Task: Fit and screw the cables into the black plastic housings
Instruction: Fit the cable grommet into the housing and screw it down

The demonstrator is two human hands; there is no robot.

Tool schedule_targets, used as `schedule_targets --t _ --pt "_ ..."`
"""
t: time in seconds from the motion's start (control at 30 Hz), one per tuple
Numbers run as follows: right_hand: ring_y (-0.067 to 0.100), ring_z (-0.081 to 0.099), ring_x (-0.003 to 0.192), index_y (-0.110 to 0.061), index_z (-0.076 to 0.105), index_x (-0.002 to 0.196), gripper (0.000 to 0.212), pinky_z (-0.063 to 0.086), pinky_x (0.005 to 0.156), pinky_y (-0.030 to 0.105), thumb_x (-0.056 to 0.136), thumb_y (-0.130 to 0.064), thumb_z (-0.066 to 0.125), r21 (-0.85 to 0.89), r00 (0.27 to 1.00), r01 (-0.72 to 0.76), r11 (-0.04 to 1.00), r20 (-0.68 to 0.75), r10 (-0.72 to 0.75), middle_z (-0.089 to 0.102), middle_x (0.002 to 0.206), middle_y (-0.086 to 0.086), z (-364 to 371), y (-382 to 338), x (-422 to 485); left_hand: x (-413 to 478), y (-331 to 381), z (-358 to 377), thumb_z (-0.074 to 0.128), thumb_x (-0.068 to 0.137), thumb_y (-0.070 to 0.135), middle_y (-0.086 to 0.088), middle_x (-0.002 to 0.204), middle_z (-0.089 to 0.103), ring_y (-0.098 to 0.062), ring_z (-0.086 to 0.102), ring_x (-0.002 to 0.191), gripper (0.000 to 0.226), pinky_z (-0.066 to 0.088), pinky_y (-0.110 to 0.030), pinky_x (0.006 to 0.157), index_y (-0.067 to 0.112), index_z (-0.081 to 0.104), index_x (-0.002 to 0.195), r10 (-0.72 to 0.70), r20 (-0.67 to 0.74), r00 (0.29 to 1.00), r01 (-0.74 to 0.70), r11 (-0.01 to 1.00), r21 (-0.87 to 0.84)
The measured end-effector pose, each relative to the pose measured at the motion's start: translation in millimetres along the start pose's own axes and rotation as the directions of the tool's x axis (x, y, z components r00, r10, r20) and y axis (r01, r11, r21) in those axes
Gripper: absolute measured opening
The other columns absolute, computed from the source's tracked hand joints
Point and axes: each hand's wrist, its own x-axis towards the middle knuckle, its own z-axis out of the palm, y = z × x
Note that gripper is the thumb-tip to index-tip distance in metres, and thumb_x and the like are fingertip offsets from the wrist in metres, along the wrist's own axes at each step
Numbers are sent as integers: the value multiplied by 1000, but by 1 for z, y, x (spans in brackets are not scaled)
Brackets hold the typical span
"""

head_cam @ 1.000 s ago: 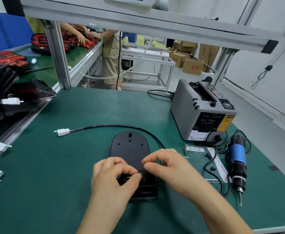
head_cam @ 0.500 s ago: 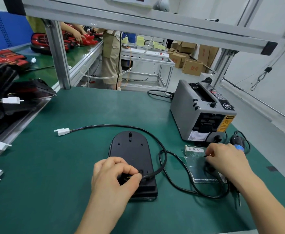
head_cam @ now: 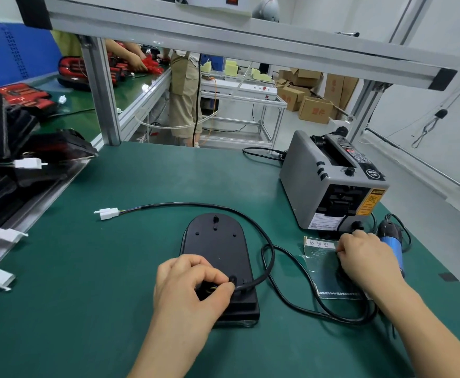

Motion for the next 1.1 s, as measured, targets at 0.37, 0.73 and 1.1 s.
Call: schedule_targets --t 0.37,0.73,1.1 --pt "10 59 64 -26 66 76 16 49 62 27 85 -13 65 890 993 -74 449 25 113 66 65 -8 -42 -29 -31 -1 2 -1 77 71 21 21 93 56 8 34 107 24 32 -21 89 41 66 65 -16 -2 1000 16 1000 -17" --pt "8 57 55 -11 71 74 24 48 53 18 80 10 62 964 936 -211 -164 150 -320 69 68 7 -92 -95 -87 -1 -1 0 77 71 22 20 92 57 11 32 108 19 32 -24 91 33 66 59 4 -2 1000 -4 1000 6" --pt "4 58 72 -25 74 74 21 44 70 15 77 -4 73 999 956 -3 35 14 -293 65 76 -9 -84 -111 -98 1 -4 1 76 71 26 22 93 56 10 32 109 16 31 -15 86 34 66 61 30 -5 1000 -30 999 21"
